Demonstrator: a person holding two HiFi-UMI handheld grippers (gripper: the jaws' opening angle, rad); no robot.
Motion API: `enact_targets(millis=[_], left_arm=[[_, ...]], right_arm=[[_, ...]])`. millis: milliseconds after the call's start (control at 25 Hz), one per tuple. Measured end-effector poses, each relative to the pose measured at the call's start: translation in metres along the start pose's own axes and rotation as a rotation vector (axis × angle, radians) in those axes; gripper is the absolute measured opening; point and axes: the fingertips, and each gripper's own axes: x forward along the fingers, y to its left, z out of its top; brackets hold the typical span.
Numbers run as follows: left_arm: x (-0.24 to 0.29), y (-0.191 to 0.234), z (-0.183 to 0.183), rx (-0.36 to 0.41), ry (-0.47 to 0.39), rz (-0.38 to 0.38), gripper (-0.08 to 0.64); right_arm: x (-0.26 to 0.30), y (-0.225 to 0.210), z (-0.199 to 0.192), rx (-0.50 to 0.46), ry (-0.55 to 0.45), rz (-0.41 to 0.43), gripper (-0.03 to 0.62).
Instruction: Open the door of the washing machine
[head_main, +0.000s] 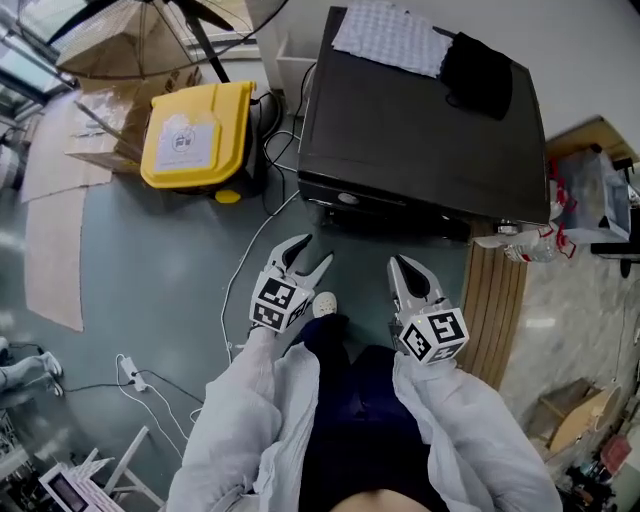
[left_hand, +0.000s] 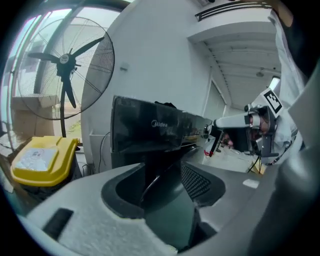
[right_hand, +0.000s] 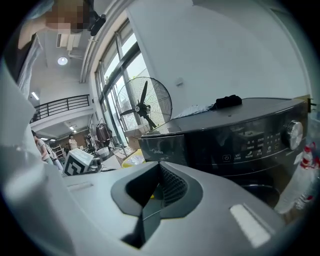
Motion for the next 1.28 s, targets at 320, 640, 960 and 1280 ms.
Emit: enact_targets(millis=[320,640,960,1280], left_arm=[[0.081,0.027,-0.07,0.086,0.212,-0.053,0.215],[0.139,0.038,-0.107,0.179,0.353,-0.106,0.215],[0.155,0.038,-0.119,0.275,0.42,-0.116,0.152],[0.152,0.033,-0.123,0.319,0.456,-0.109,0.135]], right_arm=[[0.038,-0.007,-0.015,0.019,0.044,-0.015,0.011],[0.034,-0.02,-0.039,0.037,0.096,-0.074,0.011],[0.022,-0.022,-0.053,0.062,0.116,-0.1,0.011],[0.011,-0.024,-0.06,0.073,0.135,-0.095,0.011]])
